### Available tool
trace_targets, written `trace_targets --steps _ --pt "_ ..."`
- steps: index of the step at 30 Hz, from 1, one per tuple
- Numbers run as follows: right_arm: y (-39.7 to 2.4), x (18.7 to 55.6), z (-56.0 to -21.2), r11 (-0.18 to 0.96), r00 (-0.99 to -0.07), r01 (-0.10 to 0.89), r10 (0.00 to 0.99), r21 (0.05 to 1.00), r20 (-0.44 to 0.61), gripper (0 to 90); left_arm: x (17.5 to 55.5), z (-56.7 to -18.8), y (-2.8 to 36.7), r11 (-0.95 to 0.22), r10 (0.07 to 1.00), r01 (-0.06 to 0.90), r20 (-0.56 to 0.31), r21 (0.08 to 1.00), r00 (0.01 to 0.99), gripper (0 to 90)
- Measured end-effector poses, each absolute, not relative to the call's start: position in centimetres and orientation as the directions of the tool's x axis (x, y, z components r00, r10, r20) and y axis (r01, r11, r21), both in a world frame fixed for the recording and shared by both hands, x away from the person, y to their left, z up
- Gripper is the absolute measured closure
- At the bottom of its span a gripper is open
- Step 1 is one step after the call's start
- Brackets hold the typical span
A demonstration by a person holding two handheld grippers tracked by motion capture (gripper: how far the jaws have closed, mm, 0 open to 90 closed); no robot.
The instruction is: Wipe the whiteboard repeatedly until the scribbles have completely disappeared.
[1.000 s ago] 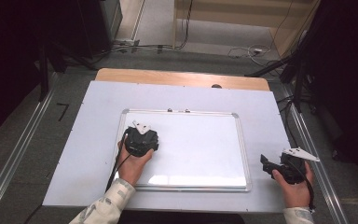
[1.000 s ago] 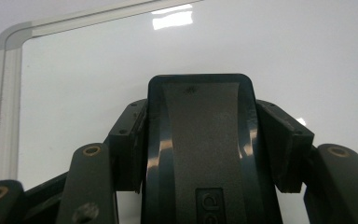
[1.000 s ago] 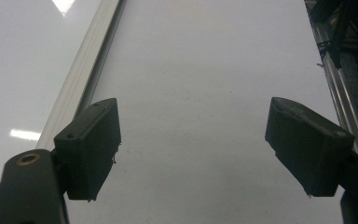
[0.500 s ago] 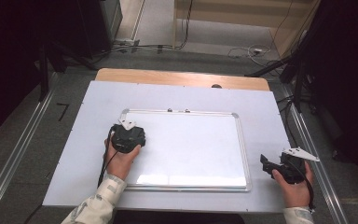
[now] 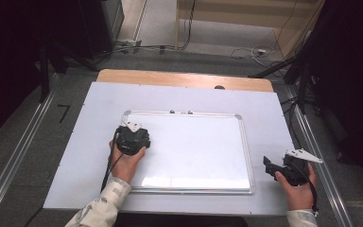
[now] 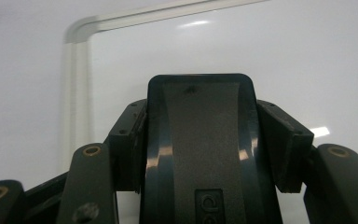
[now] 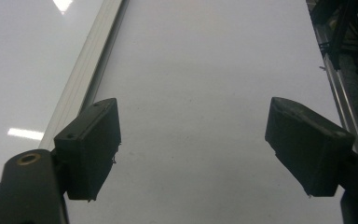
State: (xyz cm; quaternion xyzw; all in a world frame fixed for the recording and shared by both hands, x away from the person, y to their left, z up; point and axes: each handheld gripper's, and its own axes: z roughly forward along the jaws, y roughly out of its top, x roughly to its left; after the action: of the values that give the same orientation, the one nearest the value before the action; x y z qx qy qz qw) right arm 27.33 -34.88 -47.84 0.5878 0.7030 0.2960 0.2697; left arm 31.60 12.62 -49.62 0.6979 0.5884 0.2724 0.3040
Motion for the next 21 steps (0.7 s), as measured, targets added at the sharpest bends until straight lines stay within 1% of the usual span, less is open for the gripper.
trace_targets --steps 4,10,13,16,21 --pt "-35.0 27.4 -47.9 0.134 -0.163 0.668 0.986 0.732 -0.031 16.8 31.5 -49.5 10.6 -0.158 0.979 0.657 0.031 0.737 0.201 41.0" --pt "-34.9 27.6 -48.0 0.137 -0.166 0.672 0.986 0.728 -0.032 16.8 31.7 -49.6 9.1 -0.175 0.974 0.653 0.034 0.737 0.222 41.0" --pt "-34.8 27.7 -48.0 0.140 -0.168 0.672 0.985 0.727 -0.034 16.8 31.9 -49.5 9.2 -0.163 0.974 0.659 0.013 0.734 0.227 40.9" --pt "-34.8 27.6 -48.0 0.139 -0.171 0.670 0.985 0.729 -0.031 16.8 32.1 -49.5 9.5 -0.167 0.972 0.659 0.011 0.733 0.235 41.0" --pt "-35.1 27.5 -48.0 0.131 -0.162 0.672 0.986 0.729 -0.028 16.8 32.9 -49.5 10.3 -0.147 0.978 0.664 0.007 0.733 0.208 41.0"
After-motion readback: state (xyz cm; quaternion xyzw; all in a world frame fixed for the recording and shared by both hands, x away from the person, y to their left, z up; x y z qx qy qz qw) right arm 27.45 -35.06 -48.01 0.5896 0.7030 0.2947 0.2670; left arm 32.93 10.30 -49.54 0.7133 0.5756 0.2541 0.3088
